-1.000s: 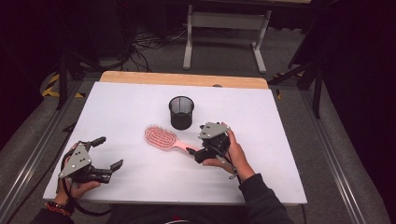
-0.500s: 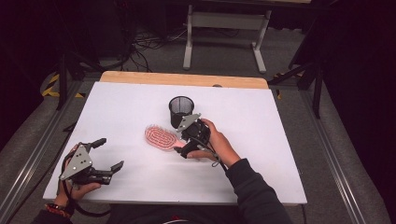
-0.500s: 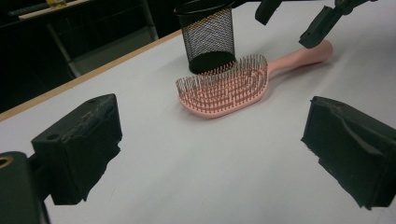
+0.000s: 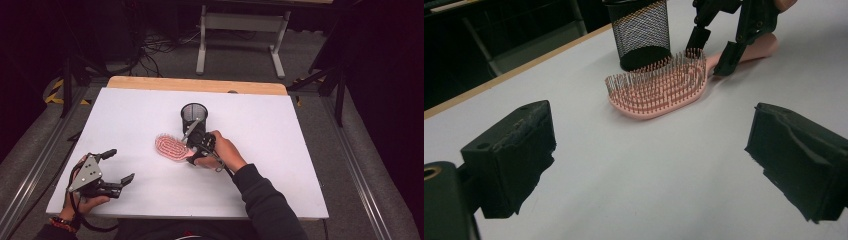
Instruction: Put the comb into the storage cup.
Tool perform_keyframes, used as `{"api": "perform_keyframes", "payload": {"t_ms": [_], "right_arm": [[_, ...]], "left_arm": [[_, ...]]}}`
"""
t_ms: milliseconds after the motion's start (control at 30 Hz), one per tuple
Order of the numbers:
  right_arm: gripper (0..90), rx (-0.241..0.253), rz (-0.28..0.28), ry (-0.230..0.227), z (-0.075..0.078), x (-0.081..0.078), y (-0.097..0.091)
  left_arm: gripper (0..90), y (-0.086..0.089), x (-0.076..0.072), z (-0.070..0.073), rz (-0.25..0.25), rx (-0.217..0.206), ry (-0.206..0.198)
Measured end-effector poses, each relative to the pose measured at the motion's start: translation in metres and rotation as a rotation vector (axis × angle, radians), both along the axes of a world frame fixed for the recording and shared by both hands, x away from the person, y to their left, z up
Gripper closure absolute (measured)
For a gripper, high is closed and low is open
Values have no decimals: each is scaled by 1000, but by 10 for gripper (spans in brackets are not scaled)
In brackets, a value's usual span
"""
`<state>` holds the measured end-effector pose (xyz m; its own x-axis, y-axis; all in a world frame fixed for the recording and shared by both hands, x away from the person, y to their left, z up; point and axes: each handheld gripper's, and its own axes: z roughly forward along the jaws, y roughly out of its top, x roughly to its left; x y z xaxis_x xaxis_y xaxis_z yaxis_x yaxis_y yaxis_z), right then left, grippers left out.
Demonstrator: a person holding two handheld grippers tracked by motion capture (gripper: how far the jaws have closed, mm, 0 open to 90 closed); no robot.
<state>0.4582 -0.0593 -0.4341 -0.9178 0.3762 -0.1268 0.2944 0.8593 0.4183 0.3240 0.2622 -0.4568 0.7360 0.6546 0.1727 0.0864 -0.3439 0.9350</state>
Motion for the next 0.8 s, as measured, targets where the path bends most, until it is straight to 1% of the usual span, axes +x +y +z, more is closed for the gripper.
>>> {"api": "perform_keyframes", "payload": {"t_ms": [33, 67, 100, 133, 167, 200, 267, 333, 400, 433, 500, 567, 633, 700, 733, 767, 800], "right_arm": [[443, 9, 6, 1, 0, 0, 1], [476, 22, 6, 13, 0, 1, 2], [493, 23, 11, 17, 0, 2, 3], [516, 13, 6, 35, -1, 2, 4], [522, 6, 13, 25, -2, 3, 5], [527, -1, 8, 27, -3, 4, 6], [530, 1, -3, 53, -3, 5, 6], [562, 7, -1, 70, -4, 6, 6], [596, 10, 8, 76, -4, 6, 5], [610, 4, 9, 79, -3, 6, 5], [634, 13, 10, 91, -3, 5, 6], [658, 8, 26, 83, -3, 6, 6], [687, 14, 27, 89, -3, 4, 6], [691, 18, 37, 77, -3, 3, 5], [691, 26, 39, 75, -4, 3, 5], [692, 33, 39, 72, -4, 3, 4], [692, 49, 46, 57, -5, 3, 2]], "left_arm": [[67, 0, 0, 0, 0, -6, -6], [70, -1, 0, 0, -2, -8, -4], [71, -3, 0, 1, -5, -5, -7], [72, -3, 0, 1, -8, 0, -8], [72, -5, 0, 0, -12, -3, -9], [72, -6, 0, 0, -15, 13, -9], [72, -6, 0, -1, -25, 16, 0], [73, -7, 1, -2, -22, 29, 2], [77, -8, 1, -2, -26, 24, 8], [77, -8, 1, -2, -26, 25, 9], [77, -8, 1, -2, -27, 28, 7], [77, -9, 1, -3, -25, 36, 11], [84, -10, 1, -4, -20, 44, 4], [87, -11, 2, -4, -25, 46, 9], [86, -11, 2, -4, -27, 52, 15], [86, -11, 2, -5, -23, 52, 12], [86, -11, 2, -5, -21, 51, 13]]}}
